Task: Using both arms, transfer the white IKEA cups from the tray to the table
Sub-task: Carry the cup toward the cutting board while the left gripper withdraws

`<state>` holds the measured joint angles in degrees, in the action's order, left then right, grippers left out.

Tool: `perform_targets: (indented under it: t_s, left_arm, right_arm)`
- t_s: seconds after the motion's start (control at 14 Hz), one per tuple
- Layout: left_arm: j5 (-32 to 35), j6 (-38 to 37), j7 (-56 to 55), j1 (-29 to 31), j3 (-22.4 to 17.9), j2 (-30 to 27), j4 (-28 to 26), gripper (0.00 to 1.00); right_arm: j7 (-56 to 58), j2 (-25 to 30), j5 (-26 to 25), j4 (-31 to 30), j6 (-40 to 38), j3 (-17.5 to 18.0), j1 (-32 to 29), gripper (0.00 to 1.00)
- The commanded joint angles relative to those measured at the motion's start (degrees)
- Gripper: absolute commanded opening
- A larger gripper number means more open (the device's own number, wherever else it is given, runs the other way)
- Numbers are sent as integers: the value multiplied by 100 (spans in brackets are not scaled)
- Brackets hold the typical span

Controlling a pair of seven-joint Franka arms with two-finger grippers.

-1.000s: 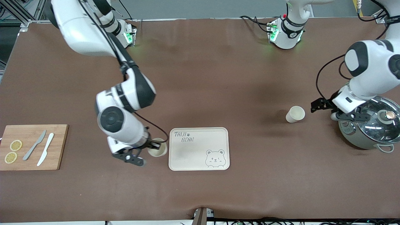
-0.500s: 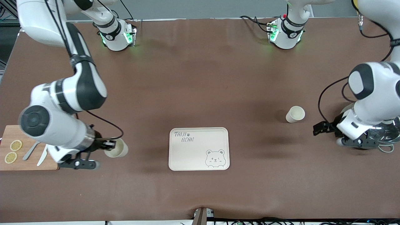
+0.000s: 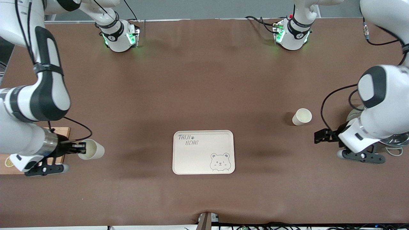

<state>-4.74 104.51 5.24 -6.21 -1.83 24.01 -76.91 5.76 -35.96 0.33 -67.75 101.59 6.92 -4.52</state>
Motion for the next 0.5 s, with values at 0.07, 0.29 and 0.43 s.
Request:
perform_targets:
  t_s: [0.07, 0.29, 0.43]
  left_arm:
    - [122, -597, -23, 41, 7, -791, -79, 100]
    - [131, -1152, 21, 49, 7, -1257, -192, 100]
    - [148, -1152, 47, 76, 7, -1678, -586, 100]
  right_arm:
    - [828, 203, 125, -878, 825, 90, -435, 0]
    - [874, 177, 117, -1283, 1467, 81, -471, 0]
    - [874, 54, 117, -1477, 1881, 73, -479, 0]
